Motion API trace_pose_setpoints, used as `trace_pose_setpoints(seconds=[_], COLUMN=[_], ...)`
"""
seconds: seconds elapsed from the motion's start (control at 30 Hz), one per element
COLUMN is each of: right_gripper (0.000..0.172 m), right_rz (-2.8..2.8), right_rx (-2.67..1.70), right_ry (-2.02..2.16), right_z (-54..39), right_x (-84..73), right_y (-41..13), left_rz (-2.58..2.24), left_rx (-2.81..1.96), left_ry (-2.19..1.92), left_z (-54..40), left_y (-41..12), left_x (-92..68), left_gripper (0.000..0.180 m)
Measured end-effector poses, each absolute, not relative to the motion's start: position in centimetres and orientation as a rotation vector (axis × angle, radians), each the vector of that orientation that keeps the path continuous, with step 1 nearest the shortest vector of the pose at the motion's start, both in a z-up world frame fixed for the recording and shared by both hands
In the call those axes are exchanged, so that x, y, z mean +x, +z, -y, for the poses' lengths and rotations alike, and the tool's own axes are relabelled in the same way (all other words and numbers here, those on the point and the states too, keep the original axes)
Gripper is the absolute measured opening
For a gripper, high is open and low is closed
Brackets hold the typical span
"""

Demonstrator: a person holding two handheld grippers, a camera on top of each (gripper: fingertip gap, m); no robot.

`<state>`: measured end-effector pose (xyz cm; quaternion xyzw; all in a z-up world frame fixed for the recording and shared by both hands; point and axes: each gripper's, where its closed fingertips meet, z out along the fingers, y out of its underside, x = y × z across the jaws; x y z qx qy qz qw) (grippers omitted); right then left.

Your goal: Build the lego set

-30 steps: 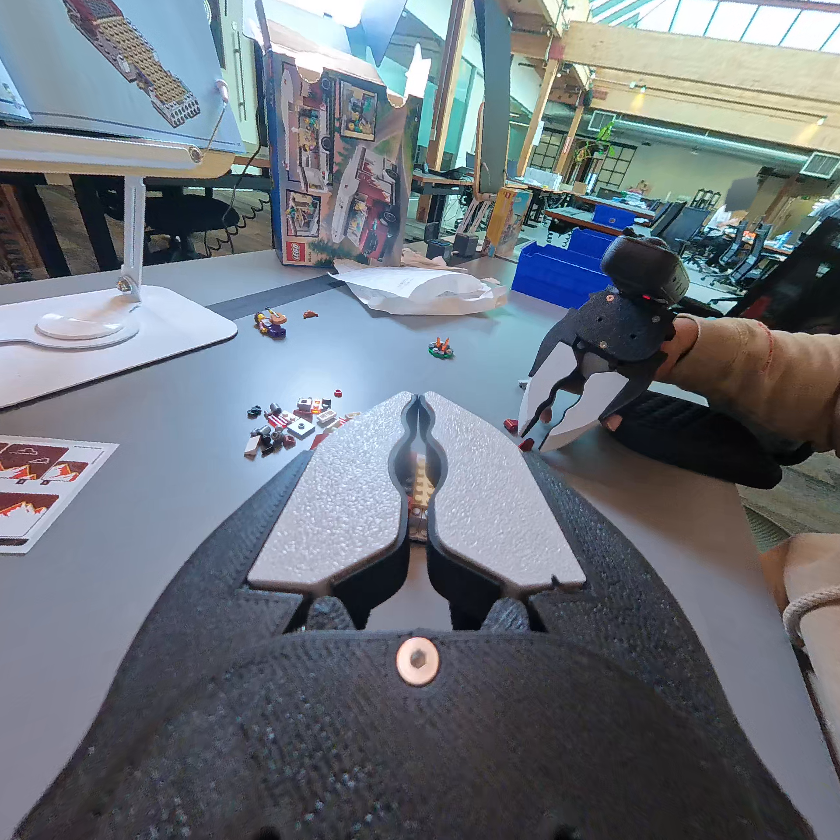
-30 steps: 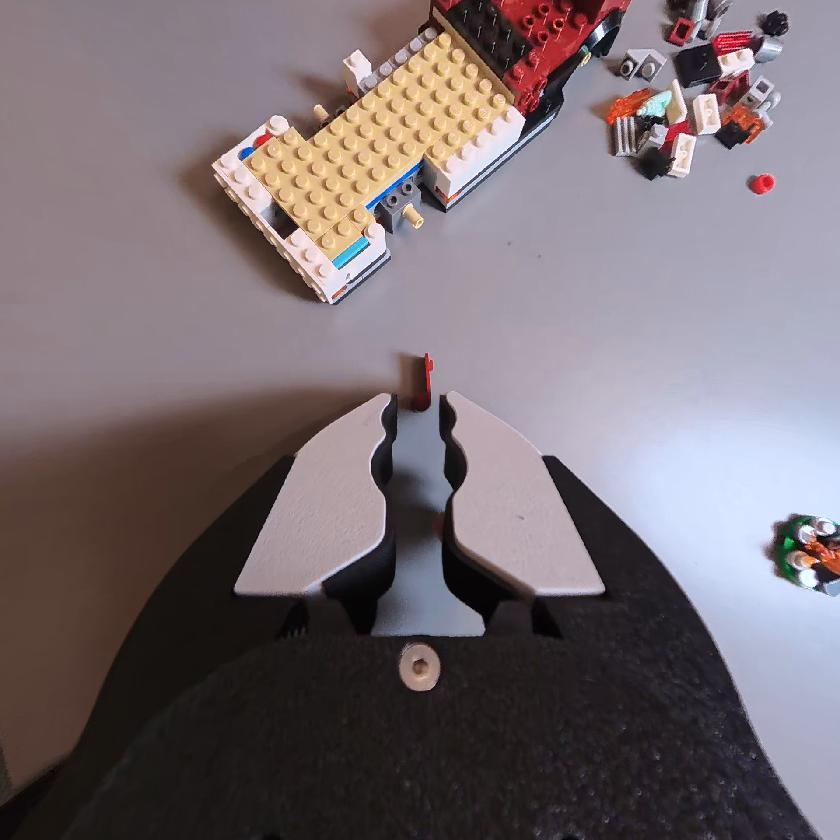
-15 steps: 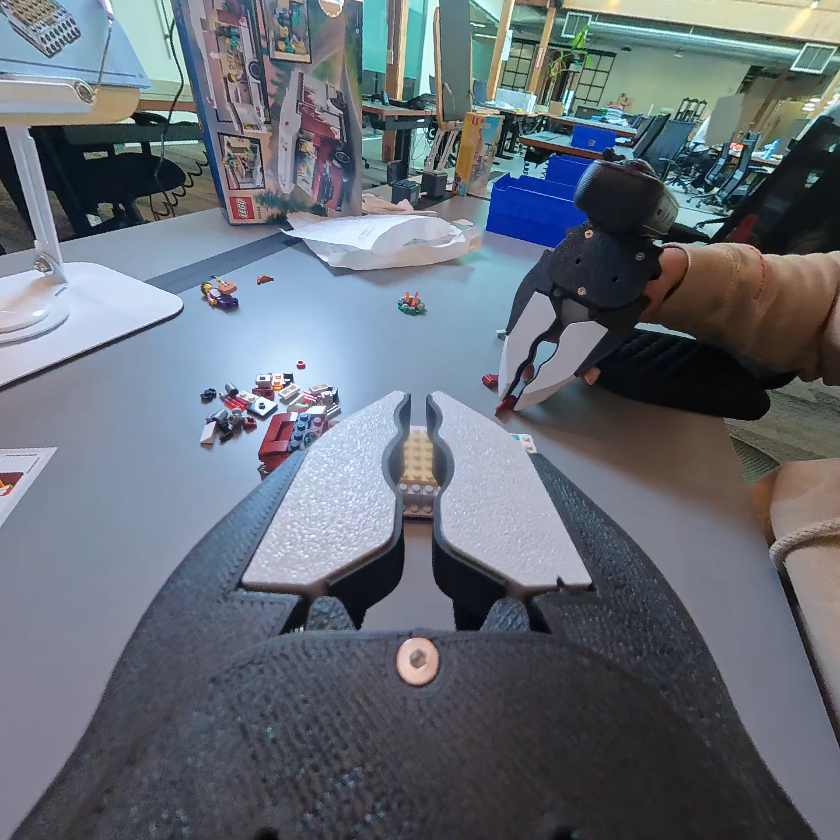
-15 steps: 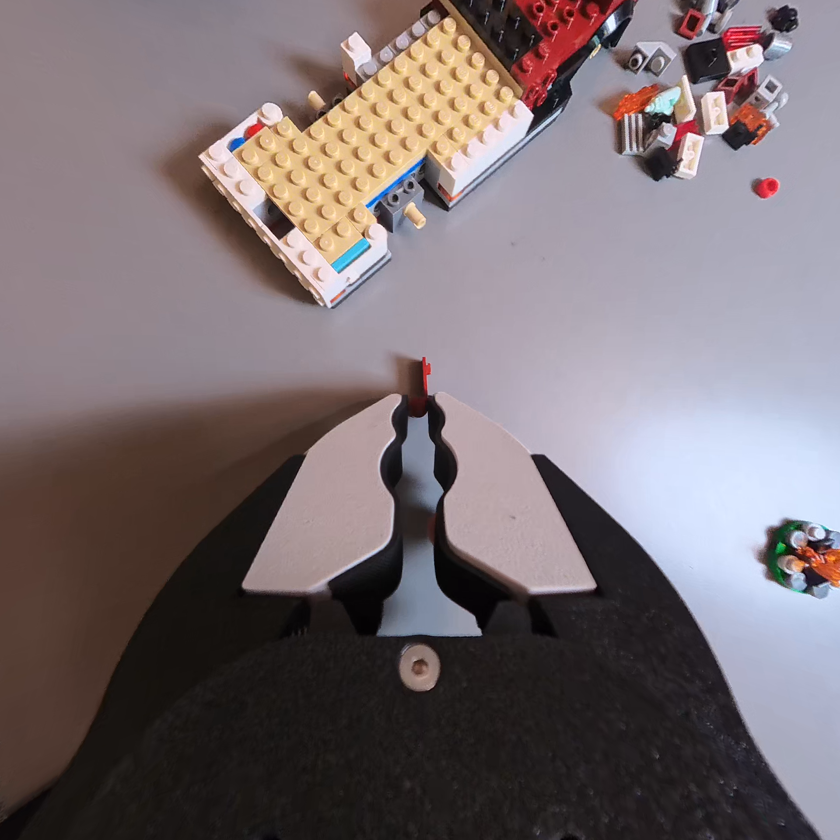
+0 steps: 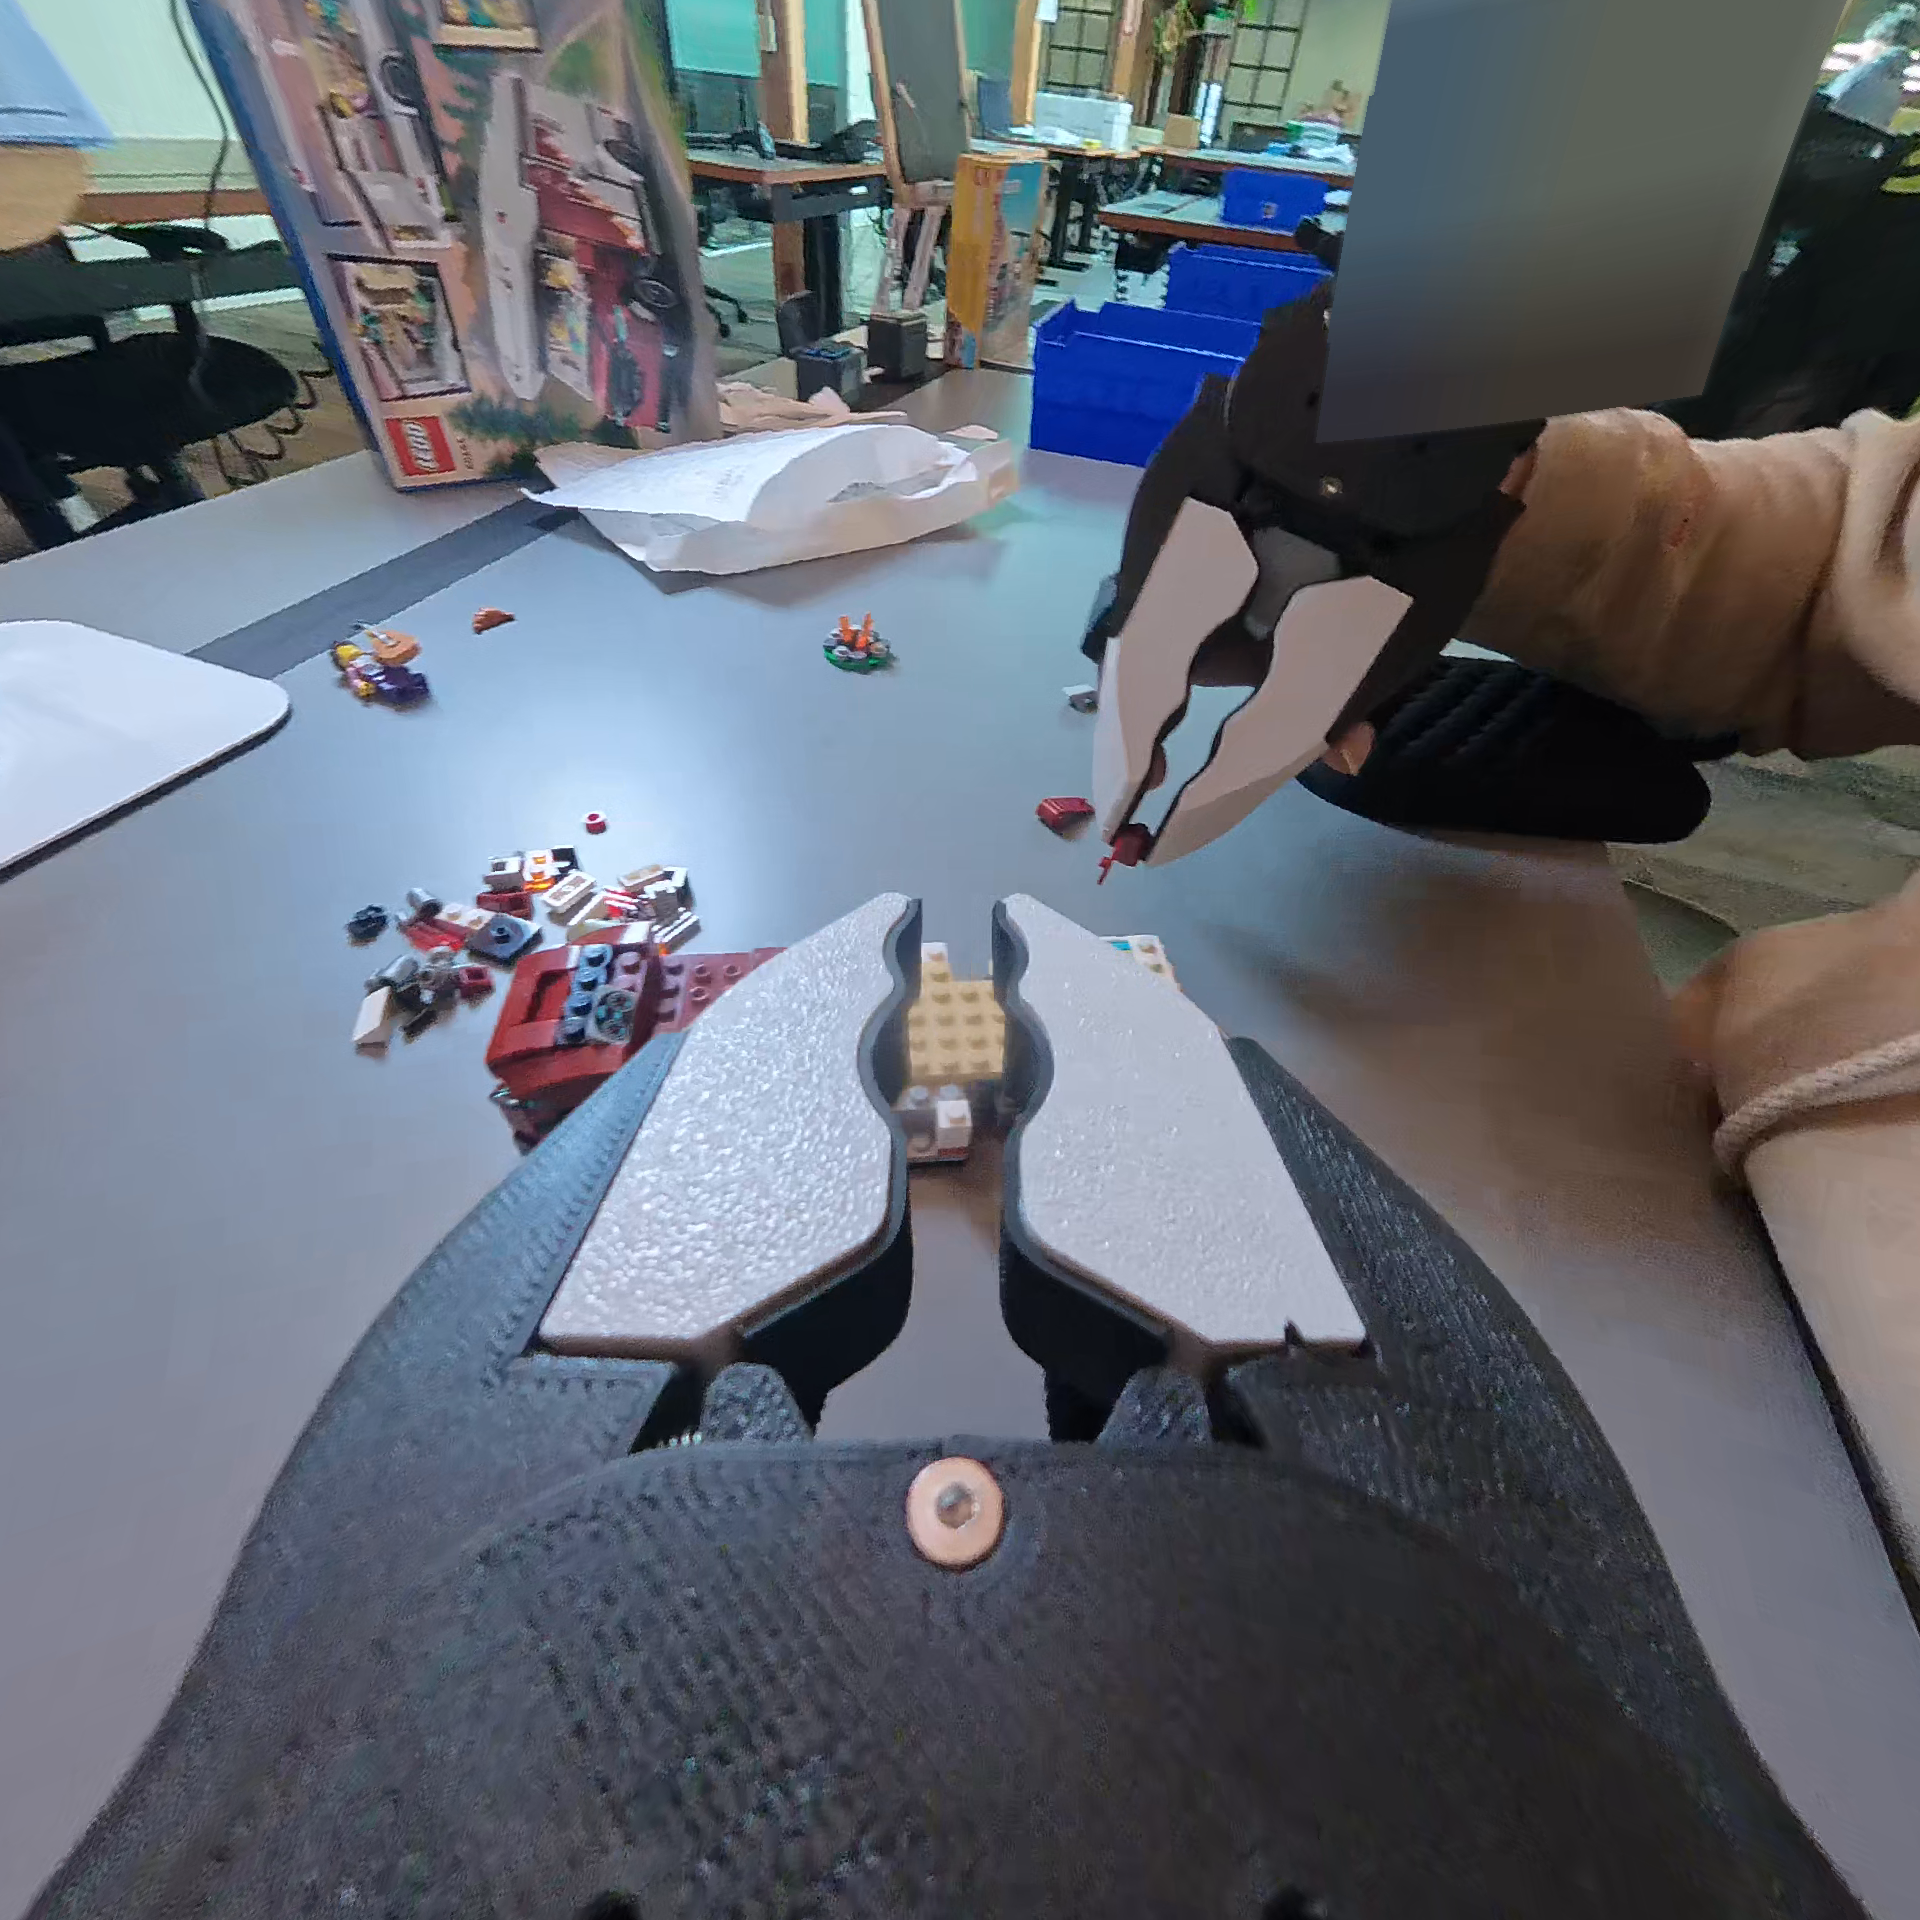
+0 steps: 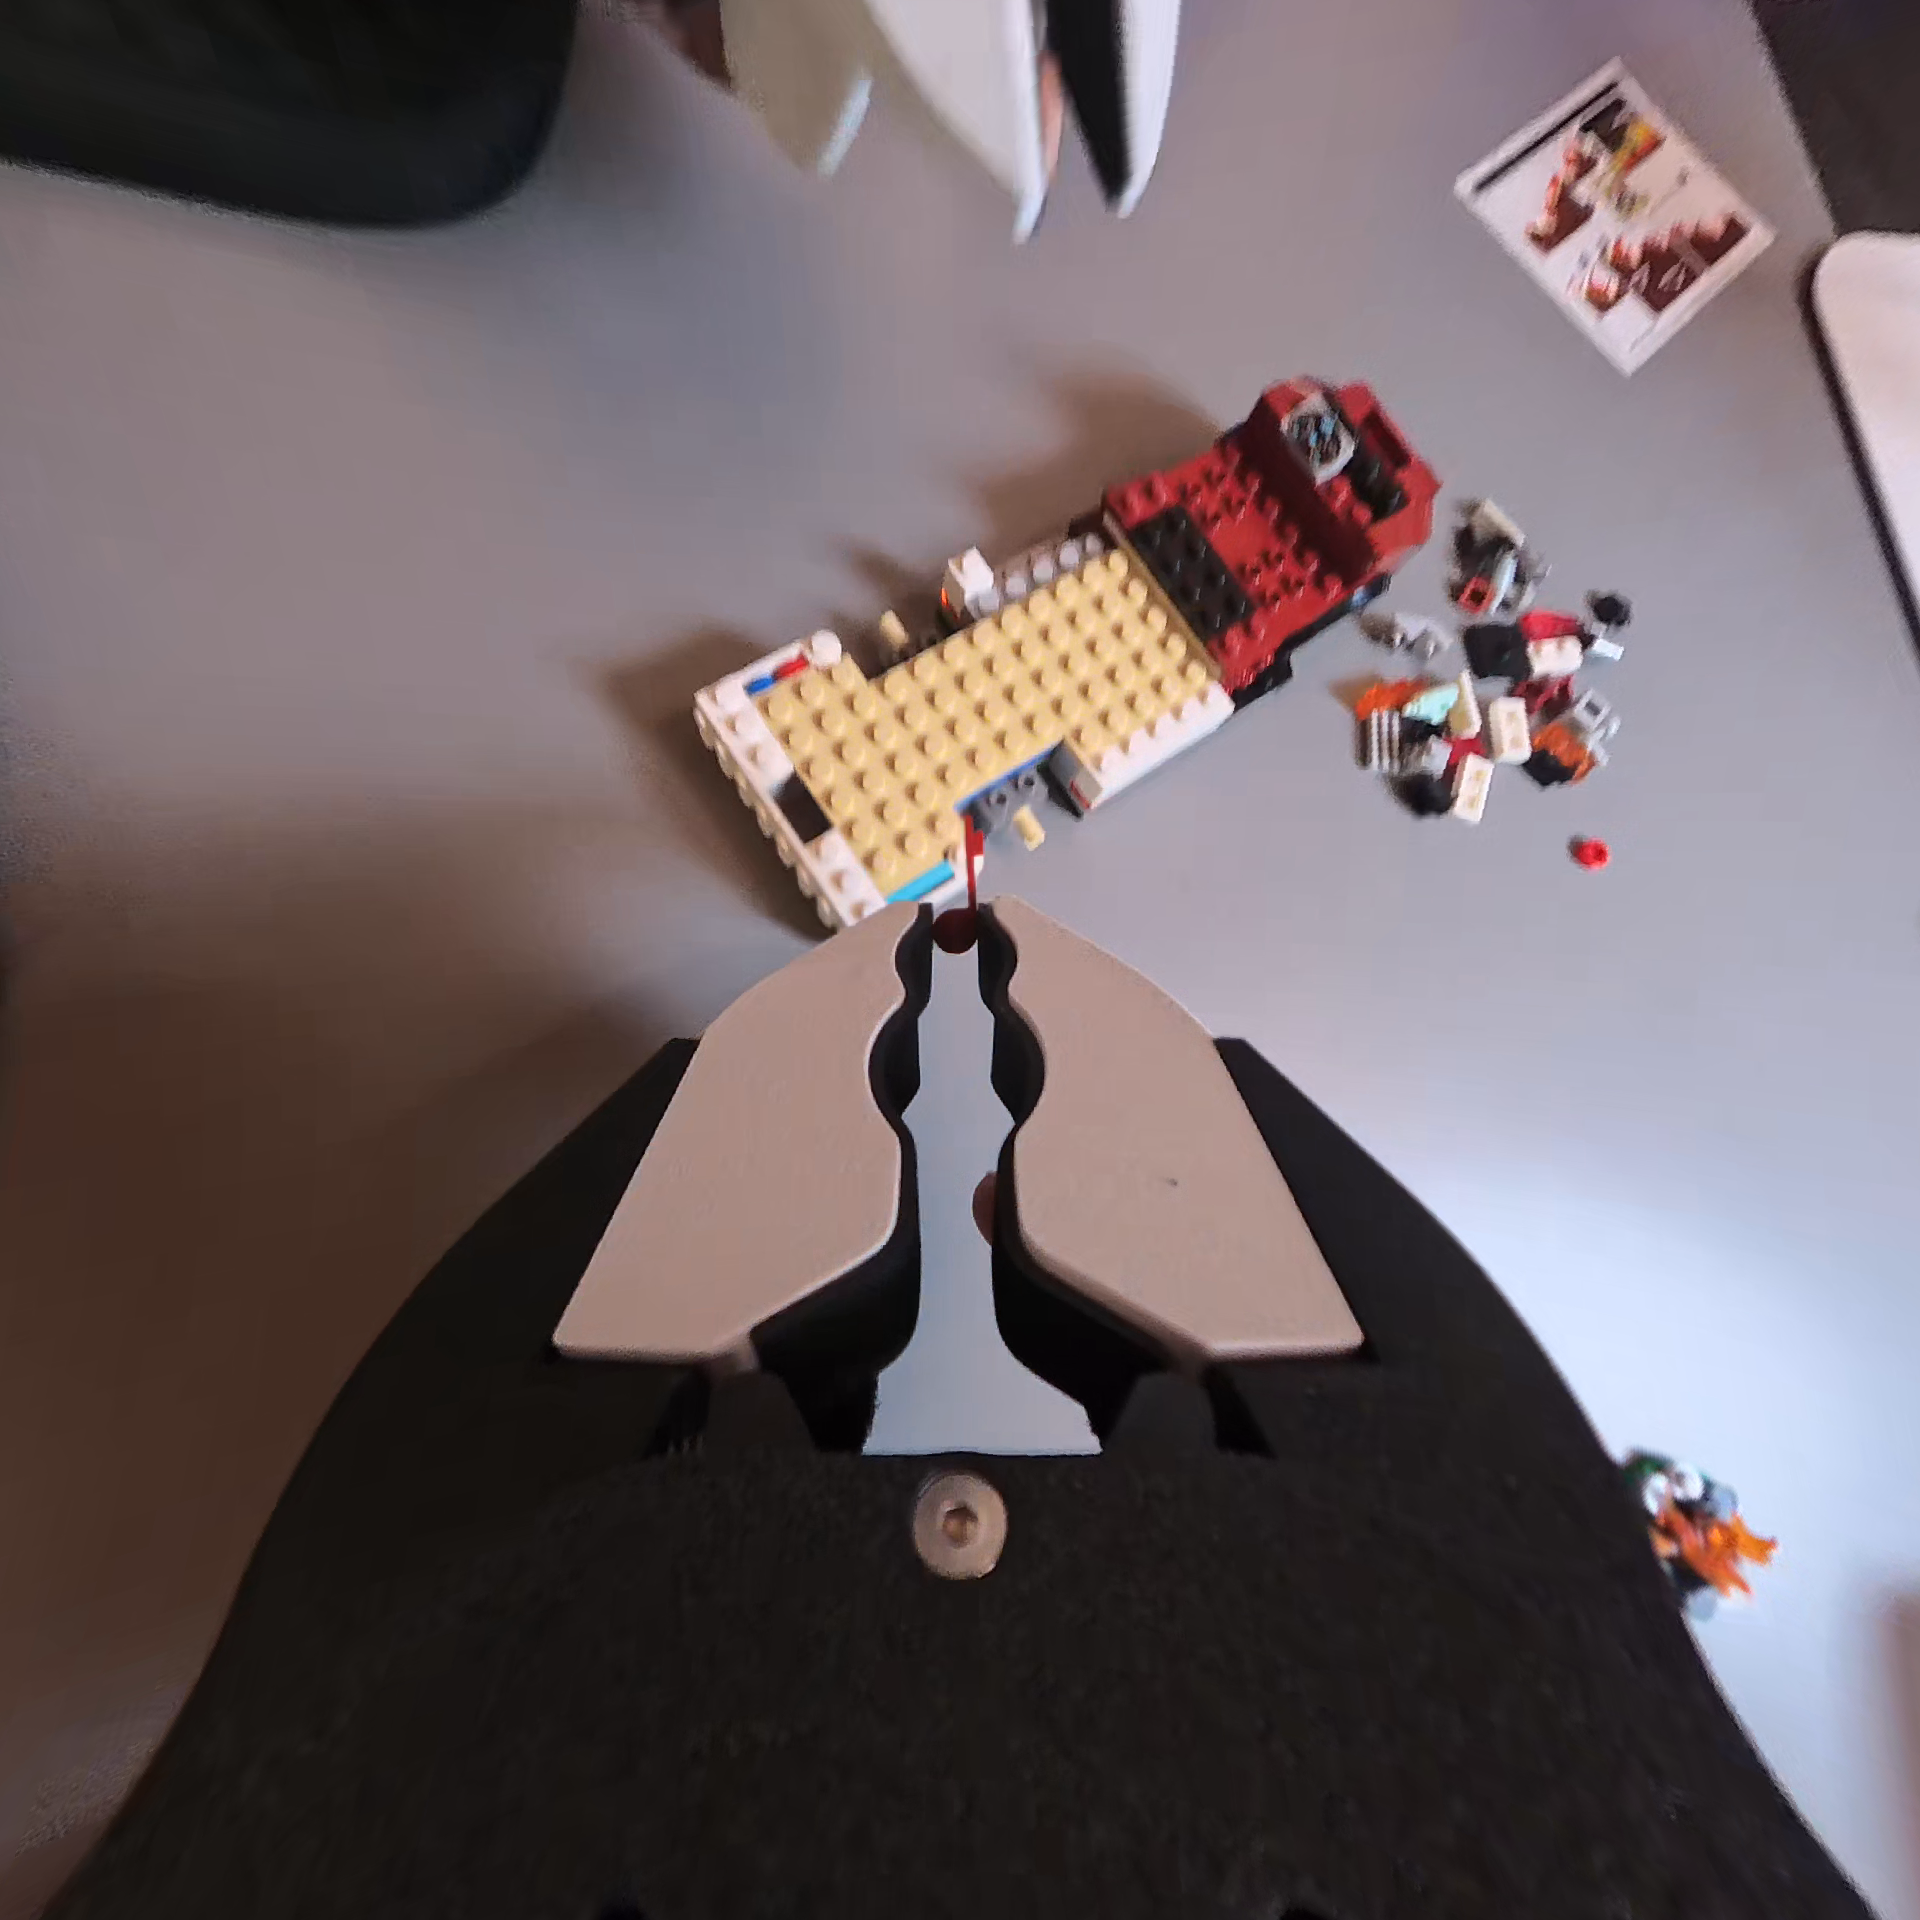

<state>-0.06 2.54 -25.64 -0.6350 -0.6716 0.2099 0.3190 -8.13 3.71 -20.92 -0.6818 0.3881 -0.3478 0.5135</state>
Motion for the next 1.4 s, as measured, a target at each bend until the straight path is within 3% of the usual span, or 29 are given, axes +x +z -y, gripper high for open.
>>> trace_pose_setpoints(seconds=[0.27, 0.5, 0.83, 1.4], right_gripper=[0.008, 0.008, 0.008, 0.012], right_rz=[1.773, 1.774, 1.776, 1.711], right_rx=[-1.539, -1.499, -1.488, -1.475], right_ry=[0.701, 0.782, 0.814, 0.82], right_z=[-1.4, -0.5, -0.3, -0.8], right_x=[-4.3, -5.0, -5.1, -5.1], right_y=[-23.9, -23.8, -24.1, -23.5], left_rz=[-1.084, -1.162, -1.168, -1.118], left_rx=[-1.603, -1.594, -1.611, -1.622], left_ry=[-0.823, -0.813, -0.808, -0.862], left_z=[-1.6, -0.8, -0.9, -1.1], left_y=[-22.1, -22.9, -23.4, -22.9], left_x=[-5.6, -5.0, -4.9, -5.1], left_gripper=[0.014, 0.004, 0.009, 0.003])
